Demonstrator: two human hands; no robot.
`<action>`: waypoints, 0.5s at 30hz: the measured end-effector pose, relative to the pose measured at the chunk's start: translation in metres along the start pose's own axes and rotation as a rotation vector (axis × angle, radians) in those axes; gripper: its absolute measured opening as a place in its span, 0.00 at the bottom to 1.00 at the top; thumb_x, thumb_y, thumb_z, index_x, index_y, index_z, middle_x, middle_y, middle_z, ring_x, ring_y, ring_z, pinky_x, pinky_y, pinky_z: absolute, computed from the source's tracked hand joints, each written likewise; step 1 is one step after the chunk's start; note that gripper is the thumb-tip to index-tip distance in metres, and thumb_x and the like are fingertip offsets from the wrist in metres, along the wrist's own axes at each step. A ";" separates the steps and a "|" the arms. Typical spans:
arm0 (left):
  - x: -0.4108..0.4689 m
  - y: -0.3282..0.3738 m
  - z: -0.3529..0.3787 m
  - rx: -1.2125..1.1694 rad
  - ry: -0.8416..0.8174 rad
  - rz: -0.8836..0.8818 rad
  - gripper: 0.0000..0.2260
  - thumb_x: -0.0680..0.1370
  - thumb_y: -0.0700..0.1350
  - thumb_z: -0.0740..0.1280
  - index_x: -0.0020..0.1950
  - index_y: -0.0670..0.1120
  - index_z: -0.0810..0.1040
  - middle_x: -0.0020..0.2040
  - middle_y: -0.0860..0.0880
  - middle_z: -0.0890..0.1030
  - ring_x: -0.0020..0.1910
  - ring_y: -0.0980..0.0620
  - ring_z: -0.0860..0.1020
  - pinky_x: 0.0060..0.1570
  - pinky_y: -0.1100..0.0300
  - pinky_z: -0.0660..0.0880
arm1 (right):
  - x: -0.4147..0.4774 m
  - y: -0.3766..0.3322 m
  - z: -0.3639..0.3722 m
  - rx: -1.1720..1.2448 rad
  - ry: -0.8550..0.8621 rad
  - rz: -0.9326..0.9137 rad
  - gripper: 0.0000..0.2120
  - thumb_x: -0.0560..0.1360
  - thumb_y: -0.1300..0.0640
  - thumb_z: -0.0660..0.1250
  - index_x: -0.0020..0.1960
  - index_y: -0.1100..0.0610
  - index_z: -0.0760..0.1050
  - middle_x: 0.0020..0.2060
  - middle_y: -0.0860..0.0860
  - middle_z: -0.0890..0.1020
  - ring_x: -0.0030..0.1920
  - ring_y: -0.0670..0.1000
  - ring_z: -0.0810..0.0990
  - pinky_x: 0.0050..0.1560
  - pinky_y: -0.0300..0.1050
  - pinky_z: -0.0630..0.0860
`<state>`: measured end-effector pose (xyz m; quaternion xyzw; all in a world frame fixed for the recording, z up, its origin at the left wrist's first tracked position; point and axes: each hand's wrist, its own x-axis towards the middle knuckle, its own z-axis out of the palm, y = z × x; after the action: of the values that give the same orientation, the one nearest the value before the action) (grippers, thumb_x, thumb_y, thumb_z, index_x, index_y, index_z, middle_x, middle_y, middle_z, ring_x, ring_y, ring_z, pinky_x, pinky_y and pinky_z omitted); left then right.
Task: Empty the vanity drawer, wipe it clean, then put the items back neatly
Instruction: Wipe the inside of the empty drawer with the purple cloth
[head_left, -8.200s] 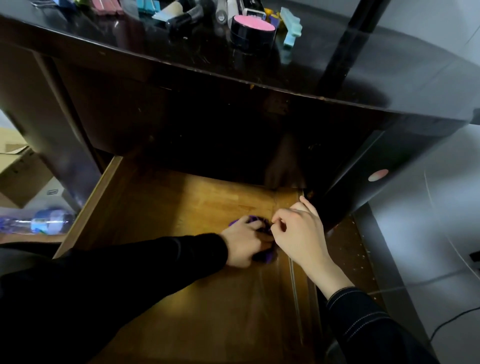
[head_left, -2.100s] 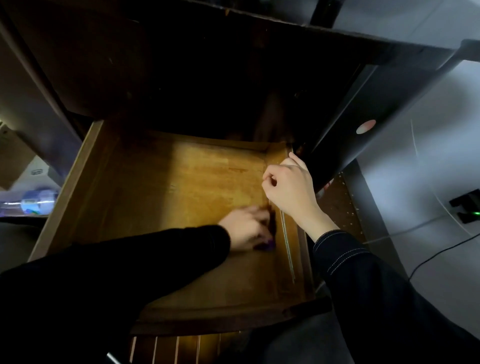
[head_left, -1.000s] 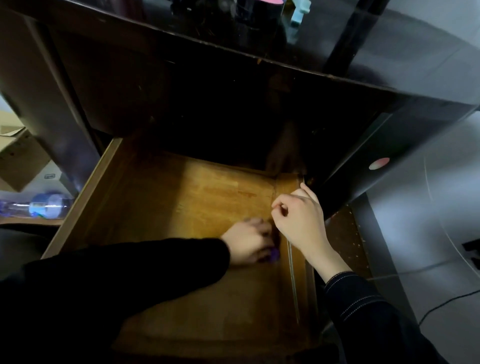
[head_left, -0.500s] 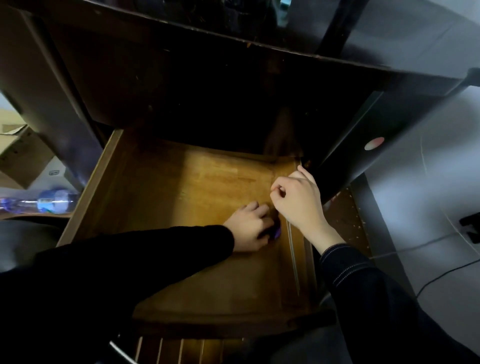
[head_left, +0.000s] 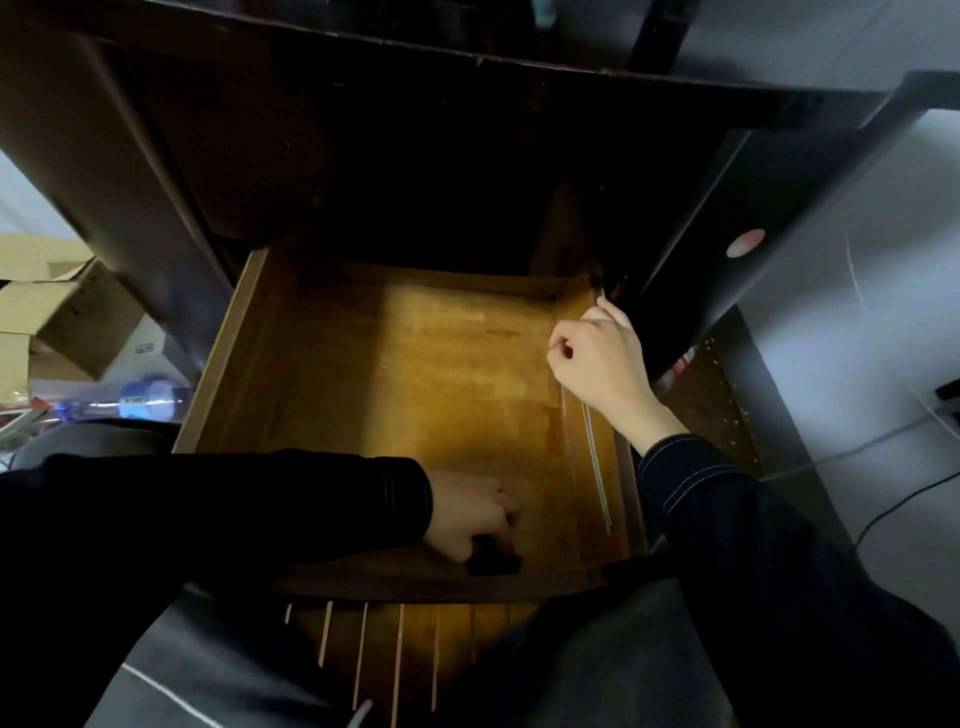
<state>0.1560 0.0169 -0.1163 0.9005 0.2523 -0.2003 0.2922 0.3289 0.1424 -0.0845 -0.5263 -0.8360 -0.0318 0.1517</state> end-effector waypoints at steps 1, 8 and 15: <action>-0.005 -0.002 -0.001 -0.024 -0.030 -0.030 0.15 0.77 0.40 0.66 0.63 0.44 0.80 0.58 0.43 0.75 0.55 0.44 0.71 0.49 0.54 0.70 | 0.000 0.000 0.001 -0.001 0.010 -0.002 0.09 0.78 0.56 0.65 0.41 0.53 0.83 0.31 0.48 0.79 0.45 0.50 0.77 0.79 0.45 0.52; -0.068 -0.033 -0.041 -0.613 0.270 -0.376 0.13 0.81 0.43 0.66 0.64 0.48 0.79 0.59 0.51 0.76 0.55 0.50 0.76 0.58 0.53 0.75 | 0.000 -0.004 -0.008 -0.094 -0.144 -0.044 0.11 0.80 0.54 0.62 0.44 0.50 0.82 0.39 0.45 0.81 0.55 0.49 0.76 0.80 0.50 0.51; -0.116 -0.059 -0.050 -1.452 0.861 -0.471 0.14 0.77 0.31 0.63 0.60 0.36 0.81 0.56 0.36 0.82 0.52 0.41 0.81 0.52 0.54 0.78 | -0.002 -0.076 -0.026 0.743 -0.267 0.173 0.09 0.78 0.47 0.67 0.58 0.40 0.78 0.50 0.37 0.80 0.53 0.39 0.78 0.56 0.43 0.78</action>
<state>0.0411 0.0504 -0.0450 0.4137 0.5851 0.3119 0.6238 0.2675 0.1009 -0.0522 -0.5034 -0.7557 0.3542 0.2237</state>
